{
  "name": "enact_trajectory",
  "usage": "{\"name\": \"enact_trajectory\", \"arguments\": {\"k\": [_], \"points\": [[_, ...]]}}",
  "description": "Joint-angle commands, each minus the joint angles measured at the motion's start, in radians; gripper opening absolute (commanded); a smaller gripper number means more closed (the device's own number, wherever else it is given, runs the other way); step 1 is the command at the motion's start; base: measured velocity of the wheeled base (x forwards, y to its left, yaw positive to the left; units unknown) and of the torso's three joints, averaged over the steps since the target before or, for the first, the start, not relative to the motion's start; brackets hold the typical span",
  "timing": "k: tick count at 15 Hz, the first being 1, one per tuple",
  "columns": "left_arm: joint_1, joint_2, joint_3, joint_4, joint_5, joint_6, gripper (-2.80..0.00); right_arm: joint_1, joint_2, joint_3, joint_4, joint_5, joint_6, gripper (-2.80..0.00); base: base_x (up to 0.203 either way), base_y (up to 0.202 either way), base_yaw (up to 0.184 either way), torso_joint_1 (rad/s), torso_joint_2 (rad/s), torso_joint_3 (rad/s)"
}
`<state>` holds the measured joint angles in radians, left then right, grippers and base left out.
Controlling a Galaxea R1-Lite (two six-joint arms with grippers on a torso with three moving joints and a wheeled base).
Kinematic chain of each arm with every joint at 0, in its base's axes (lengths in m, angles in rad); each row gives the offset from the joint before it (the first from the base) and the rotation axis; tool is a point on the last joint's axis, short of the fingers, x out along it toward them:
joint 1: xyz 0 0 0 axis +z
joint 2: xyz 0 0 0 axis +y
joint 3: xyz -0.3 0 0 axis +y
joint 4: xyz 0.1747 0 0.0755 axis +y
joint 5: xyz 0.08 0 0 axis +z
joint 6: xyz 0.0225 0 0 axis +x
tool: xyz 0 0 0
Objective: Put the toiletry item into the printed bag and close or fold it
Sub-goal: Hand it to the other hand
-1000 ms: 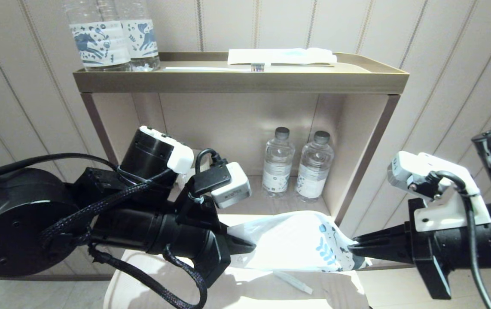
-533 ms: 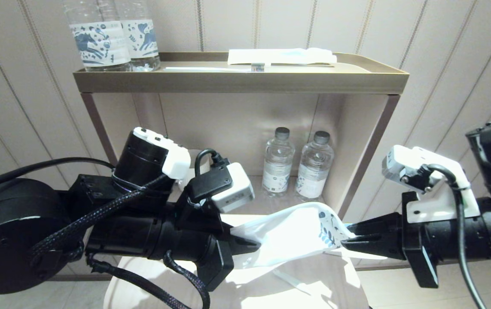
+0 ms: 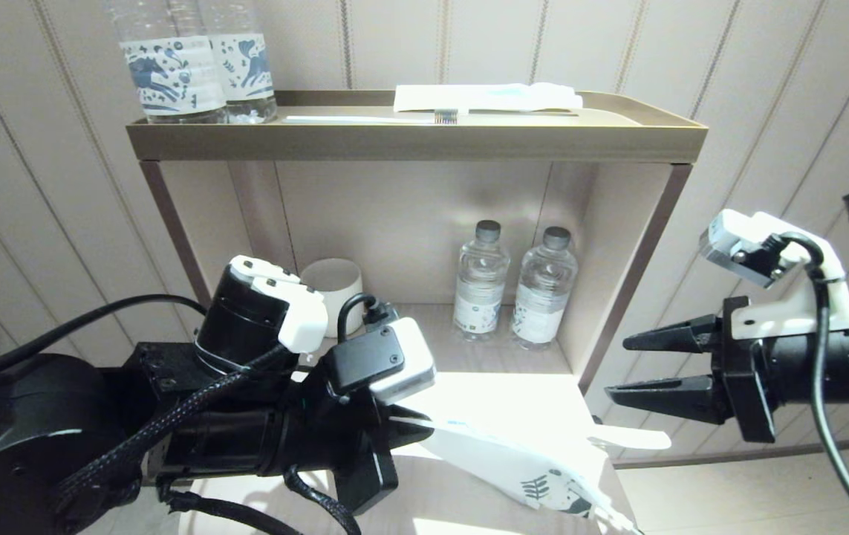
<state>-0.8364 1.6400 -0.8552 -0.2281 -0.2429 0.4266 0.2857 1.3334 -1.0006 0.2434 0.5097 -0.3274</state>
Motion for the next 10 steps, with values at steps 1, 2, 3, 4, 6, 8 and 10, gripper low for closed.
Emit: {"name": "enact_trajectory", "arguments": {"k": [1,2,3,4,6,8,10], "points": [[-0.002,-0.005,0.041,-0.093,0.032,0.008,-2.8,-0.034,0.006,0.008,-0.001,0.011,-0.005,0.0,0.0,0.0,0.0,0.0,0.0,0.0],[-0.004,-0.011,0.065,-0.152,0.059,0.011,-2.8,-0.034,0.004,0.017,0.0,0.019,-0.005,0.0,0.0,0.0,0.0,0.0,0.0,0.0],[-0.007,-0.015,0.075,-0.175,0.075,0.011,-2.8,-0.032,-0.001,0.024,0.0,0.024,-0.005,0.0,0.0,0.0,0.0,0.0,0.0,0.0],[-0.007,-0.016,0.081,-0.194,0.089,0.011,-2.8,-0.028,-0.021,0.042,-0.001,0.028,-0.005,0.0,0.0,0.0,0.0,0.0,0.0,0.0],[-0.007,-0.016,0.081,-0.197,0.104,0.011,-2.8,-0.023,-0.07,0.077,-0.001,0.037,-0.008,0.0,0.0,0.0,0.0,0.0,0.0,0.0],[-0.007,-0.012,0.079,-0.2,0.134,0.011,-2.8,-0.022,-0.095,0.112,-0.001,0.049,-0.025,0.0,0.0,0.0,0.0,0.0,0.0,0.0],[-0.007,-0.002,0.079,-0.222,0.159,0.016,-2.8,-0.02,-0.102,0.134,-0.003,0.05,-0.028,0.0,0.0,0.0,0.0,0.0,0.0,0.0]]}}
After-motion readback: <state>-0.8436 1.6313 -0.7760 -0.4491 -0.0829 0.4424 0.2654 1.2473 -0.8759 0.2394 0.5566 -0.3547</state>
